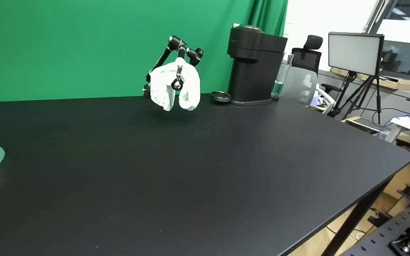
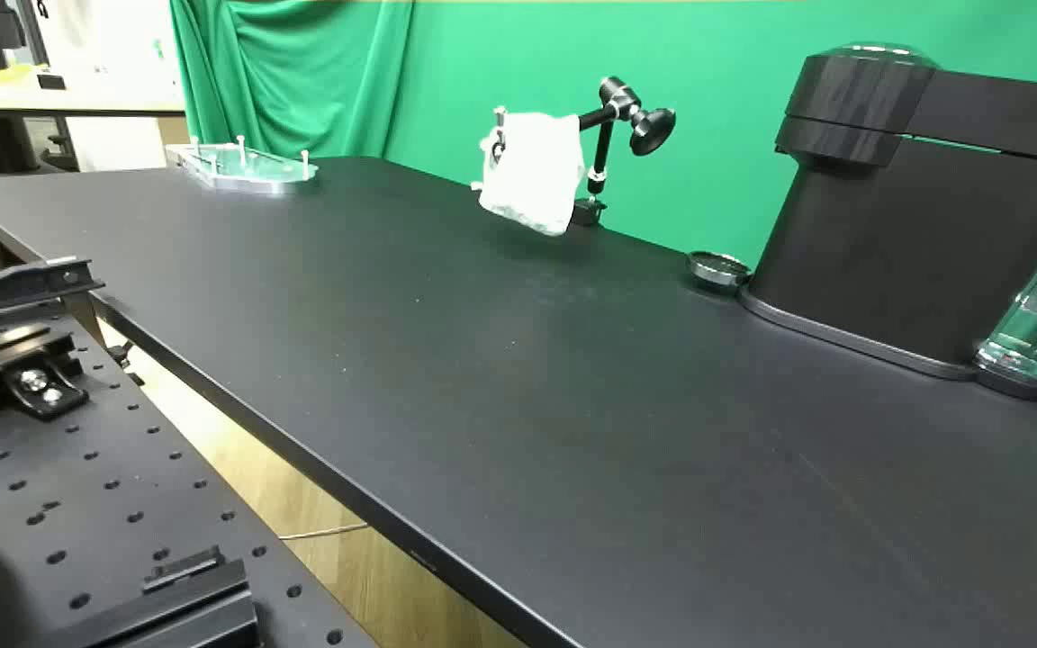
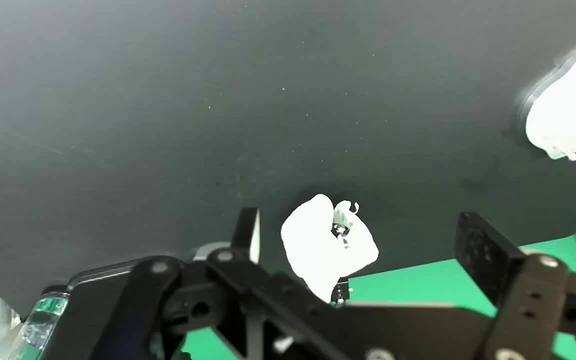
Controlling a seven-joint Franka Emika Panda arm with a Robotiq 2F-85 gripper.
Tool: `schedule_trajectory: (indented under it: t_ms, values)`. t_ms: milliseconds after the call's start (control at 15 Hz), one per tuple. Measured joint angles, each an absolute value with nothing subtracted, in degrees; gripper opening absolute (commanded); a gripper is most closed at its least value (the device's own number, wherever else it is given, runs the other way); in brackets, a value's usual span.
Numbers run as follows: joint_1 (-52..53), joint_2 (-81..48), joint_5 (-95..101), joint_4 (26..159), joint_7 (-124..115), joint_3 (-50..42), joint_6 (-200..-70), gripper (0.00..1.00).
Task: Place the white cloth on the table
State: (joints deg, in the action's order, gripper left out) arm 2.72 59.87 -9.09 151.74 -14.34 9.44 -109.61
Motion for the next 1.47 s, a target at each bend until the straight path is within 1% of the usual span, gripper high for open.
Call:
schedule_trajectory:
  t_ms: [1000, 1200, 1467]
  values:
    - [2.2, 59.7, -9.0, 151.8, -14.3, 9.4, -109.8, 1.00]
    - [0.1, 57.5, -8.7, 151.9, -13.1, 8.3, -113.4, 1.00]
    - [-1.4, 49.6, -8.7, 151.6, -6.9, 4.3, -120.4, 1.00]
